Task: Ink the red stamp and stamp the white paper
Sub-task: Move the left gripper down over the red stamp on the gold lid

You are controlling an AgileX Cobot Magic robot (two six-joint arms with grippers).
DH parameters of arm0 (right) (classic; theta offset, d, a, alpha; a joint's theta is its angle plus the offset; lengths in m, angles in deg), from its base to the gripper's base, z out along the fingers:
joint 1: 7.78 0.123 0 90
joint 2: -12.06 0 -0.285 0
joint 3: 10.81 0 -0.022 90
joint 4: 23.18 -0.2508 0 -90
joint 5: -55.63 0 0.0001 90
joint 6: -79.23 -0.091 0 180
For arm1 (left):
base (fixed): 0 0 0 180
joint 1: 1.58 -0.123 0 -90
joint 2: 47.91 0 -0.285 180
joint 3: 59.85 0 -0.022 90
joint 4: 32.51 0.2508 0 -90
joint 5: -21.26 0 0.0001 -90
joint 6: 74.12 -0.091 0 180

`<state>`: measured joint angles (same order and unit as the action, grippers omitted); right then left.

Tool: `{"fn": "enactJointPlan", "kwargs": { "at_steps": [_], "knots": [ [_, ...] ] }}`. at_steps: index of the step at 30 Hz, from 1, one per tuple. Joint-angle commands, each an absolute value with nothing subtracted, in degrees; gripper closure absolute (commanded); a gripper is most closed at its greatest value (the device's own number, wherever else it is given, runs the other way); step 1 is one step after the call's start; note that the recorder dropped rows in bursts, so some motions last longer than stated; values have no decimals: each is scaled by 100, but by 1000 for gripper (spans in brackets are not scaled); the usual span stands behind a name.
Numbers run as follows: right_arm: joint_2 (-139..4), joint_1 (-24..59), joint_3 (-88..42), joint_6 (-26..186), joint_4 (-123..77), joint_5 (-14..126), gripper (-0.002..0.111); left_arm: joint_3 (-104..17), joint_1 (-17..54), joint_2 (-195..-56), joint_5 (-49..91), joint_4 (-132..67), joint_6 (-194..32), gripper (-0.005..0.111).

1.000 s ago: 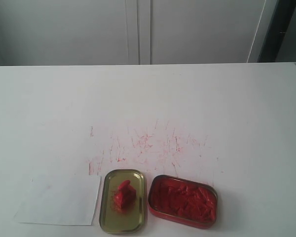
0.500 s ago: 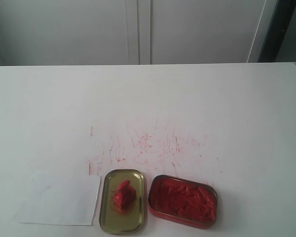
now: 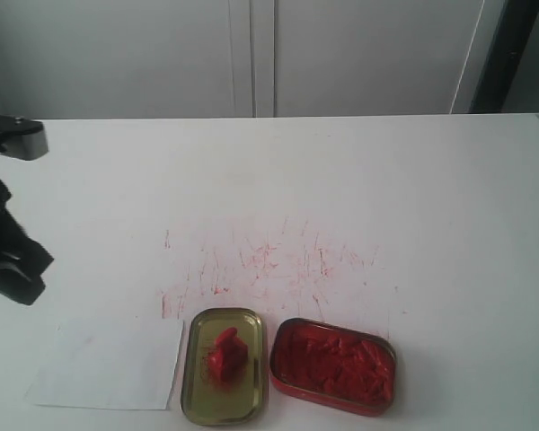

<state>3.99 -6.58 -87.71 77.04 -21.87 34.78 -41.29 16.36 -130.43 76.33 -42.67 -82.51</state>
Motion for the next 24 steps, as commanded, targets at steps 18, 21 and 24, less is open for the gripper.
{"fn": "enactJointPlan", "kwargs": {
  "at_steps": [18,21,24],
  "knots": [
    [427,-647,-8802,7694,-2167,3563,108,-5615,4109,-14888,7232,-3614,-6818,107],
    [427,-647,-8802,7694,-2167,3563,108,-5915,4522,-15197,7236,-3171,-6319,107],
    [427,-647,-8802,7694,-2167,3563,108,-6136,4804,-15487,7451,-2738,-5679,107]
  ]
}}
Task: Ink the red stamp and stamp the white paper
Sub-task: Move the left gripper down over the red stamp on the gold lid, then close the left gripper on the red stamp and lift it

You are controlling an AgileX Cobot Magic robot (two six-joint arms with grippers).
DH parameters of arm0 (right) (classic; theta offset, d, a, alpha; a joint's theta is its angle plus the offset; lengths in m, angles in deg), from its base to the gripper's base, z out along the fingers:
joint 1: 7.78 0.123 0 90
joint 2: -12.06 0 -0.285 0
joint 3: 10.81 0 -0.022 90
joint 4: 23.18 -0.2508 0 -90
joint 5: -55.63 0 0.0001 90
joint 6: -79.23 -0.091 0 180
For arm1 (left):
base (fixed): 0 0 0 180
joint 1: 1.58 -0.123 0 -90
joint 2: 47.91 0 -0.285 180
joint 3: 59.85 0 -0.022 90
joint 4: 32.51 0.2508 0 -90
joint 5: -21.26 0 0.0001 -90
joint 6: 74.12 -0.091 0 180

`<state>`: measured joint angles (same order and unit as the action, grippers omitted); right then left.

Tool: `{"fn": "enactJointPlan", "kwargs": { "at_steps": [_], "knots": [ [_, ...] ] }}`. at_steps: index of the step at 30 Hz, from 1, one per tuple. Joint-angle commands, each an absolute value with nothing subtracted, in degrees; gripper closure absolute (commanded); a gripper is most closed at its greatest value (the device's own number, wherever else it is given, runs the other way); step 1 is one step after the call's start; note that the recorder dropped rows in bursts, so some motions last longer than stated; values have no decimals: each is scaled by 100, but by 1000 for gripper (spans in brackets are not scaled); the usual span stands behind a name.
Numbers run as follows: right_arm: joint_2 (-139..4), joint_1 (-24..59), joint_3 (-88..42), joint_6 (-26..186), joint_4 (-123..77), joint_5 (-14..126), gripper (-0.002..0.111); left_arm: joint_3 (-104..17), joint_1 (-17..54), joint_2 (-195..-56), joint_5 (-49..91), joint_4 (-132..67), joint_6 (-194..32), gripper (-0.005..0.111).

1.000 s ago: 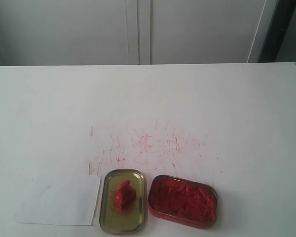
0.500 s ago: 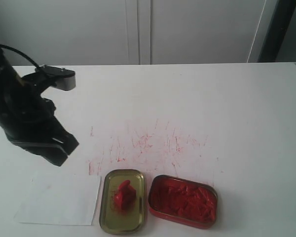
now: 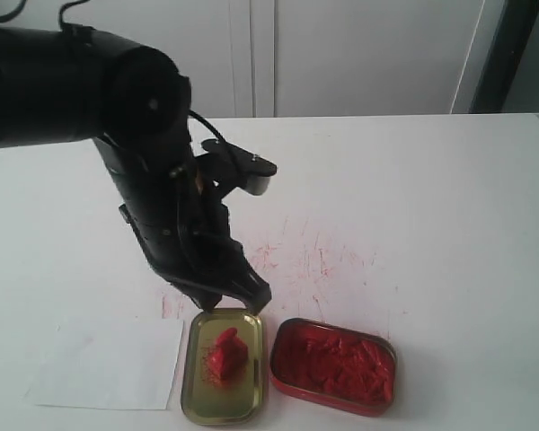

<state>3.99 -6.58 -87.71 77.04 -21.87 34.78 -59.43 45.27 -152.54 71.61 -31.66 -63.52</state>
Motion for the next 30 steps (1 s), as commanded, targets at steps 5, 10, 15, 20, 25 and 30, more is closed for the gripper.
{"fn": "enactJointPlan", "kwargs": {
  "at_steps": [5,10,15,20,25,30],
  "knots": [
    [427,-647,-8802,7694,-2167,3563,108,-6136,5140,-15705,7459,-2249,-5290,107],
    [427,-647,-8802,7694,-2167,3563,108,-6136,5168,-15782,7229,-2153,-5290,107],
    [427,-647,-8802,7694,-2167,3563,108,-6136,5168,-15796,7127,-2189,-5313,107],
    [427,-647,-8802,7694,-2167,3563,108,-6136,5168,-15874,7199,-2203,-5324,95],
    [427,-647,-8802,7694,-2167,3563,108,-6136,5168,-15910,7150,-2217,-5332,67],
    [427,-647,-8802,7694,-2167,3563,108,-6136,5168,-15910,7072,-2217,-5344,58]
  ]
}}
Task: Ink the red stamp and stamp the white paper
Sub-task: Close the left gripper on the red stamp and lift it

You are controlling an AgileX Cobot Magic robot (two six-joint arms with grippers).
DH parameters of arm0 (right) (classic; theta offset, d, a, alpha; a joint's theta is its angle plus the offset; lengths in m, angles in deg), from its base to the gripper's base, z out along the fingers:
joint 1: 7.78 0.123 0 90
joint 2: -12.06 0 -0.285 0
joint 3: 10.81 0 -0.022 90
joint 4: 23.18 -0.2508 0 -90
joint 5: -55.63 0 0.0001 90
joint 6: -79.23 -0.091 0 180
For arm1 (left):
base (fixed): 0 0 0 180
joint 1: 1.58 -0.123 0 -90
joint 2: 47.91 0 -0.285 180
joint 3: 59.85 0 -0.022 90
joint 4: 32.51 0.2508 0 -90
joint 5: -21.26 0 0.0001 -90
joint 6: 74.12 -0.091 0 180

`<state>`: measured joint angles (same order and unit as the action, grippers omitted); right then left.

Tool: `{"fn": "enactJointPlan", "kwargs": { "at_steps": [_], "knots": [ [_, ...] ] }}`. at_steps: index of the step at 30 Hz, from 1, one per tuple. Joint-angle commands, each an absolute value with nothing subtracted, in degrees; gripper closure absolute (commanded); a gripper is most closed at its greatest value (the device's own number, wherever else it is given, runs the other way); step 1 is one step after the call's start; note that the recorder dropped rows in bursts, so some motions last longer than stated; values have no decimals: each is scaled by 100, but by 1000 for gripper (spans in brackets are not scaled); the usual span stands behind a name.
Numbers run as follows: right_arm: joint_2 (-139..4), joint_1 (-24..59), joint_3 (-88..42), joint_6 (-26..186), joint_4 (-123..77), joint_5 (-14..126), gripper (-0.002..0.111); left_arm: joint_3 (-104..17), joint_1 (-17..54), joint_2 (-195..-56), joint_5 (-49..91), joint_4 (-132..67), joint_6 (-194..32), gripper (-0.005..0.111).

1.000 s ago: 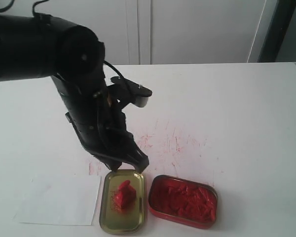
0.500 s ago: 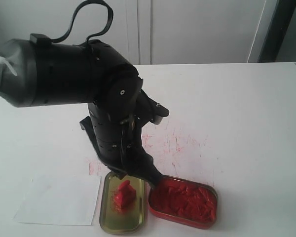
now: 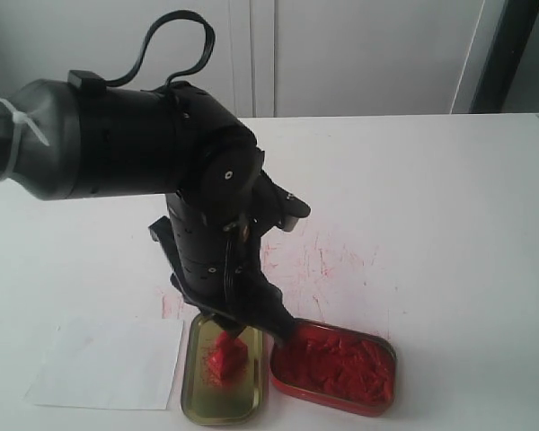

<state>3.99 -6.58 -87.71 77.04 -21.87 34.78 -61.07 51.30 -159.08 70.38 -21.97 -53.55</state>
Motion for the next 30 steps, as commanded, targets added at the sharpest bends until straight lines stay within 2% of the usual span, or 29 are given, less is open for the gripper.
{"fn": "enactJointPlan", "kwargs": {
  "at_steps": [1,19,30],
  "knots": [
    [427,-647,-8802,7694,-2167,3563,108,-6136,5168,-15910,7072,-2217,-5351,58],
    [427,-647,-8802,7694,-2167,3563,108,-5525,5156,-15910,6205,-2151,-5482,58],
    [427,-647,-8802,7694,-2167,3563,108,-5527,4991,-16117,6187,-2163,-5482,58]
  ]
}}
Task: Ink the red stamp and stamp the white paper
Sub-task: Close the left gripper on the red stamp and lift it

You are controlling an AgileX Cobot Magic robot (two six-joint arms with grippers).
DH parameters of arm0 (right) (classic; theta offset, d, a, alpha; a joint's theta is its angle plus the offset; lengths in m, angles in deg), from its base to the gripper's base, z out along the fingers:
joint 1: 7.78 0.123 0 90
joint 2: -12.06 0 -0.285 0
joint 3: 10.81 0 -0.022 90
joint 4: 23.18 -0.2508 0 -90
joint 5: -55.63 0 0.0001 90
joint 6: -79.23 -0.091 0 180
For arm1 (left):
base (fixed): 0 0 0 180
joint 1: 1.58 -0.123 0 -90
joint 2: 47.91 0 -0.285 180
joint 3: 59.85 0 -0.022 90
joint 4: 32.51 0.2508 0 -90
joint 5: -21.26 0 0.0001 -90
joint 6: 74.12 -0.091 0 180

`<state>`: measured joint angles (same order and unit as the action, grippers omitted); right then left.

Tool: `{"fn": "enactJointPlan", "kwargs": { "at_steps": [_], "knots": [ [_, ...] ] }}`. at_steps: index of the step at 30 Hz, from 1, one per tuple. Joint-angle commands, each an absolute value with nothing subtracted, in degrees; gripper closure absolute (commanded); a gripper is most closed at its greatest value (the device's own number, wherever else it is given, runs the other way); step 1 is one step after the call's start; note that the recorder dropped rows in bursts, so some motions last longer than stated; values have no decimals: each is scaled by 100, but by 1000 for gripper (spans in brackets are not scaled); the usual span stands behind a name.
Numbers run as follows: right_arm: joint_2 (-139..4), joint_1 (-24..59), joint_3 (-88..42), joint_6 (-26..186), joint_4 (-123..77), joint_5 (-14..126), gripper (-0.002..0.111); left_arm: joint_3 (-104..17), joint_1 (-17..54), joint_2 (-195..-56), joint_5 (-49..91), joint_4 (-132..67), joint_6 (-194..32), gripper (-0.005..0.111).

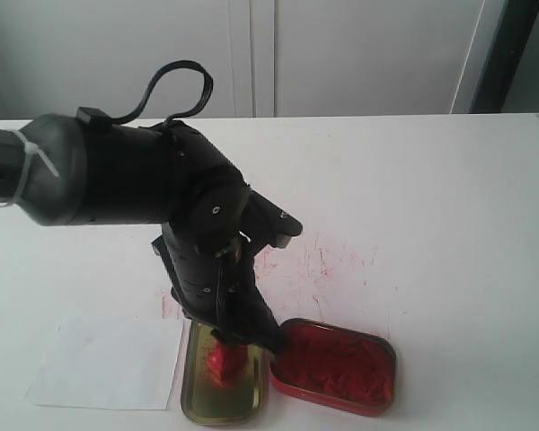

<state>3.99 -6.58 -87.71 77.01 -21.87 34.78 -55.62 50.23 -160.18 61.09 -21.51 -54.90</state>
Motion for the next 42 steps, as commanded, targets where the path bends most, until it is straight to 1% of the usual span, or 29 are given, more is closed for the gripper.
{"fn": "enactJointPlan", "kwargs": {
  "at_steps": [1,8,11,14,21,30,42],
  "knots": [
    [427,-647,-8802,7694,-2167,3563,108,-5527,4991,-16161,6187,-2174,-5482,58],
    [427,-647,-8802,7694,-2167,3563,108,-5527,4991,-16376,6187,-2174,-5482,58],
    [427,-647,-8802,7694,-2167,3563,108,-5527,4991,-16375,6174,-2174,-5482,61],
    [427,-647,-8802,7694,-2167,3563,108,-5527,4991,-16375,6184,-2174,-5482,71],
    [427,-647,-8802,7694,-2167,3563,108,-5527,4991,-16375,6194,-2174,-5482,106],
    [427,-647,-8802,7694,-2167,3563,108,-5539,4991,-16308,6194,-2174,-5467,107],
    [427,-647,-8802,7694,-2167,3563,108,-5539,4991,-15769,6171,-2174,-5467,107]
  ]
}}
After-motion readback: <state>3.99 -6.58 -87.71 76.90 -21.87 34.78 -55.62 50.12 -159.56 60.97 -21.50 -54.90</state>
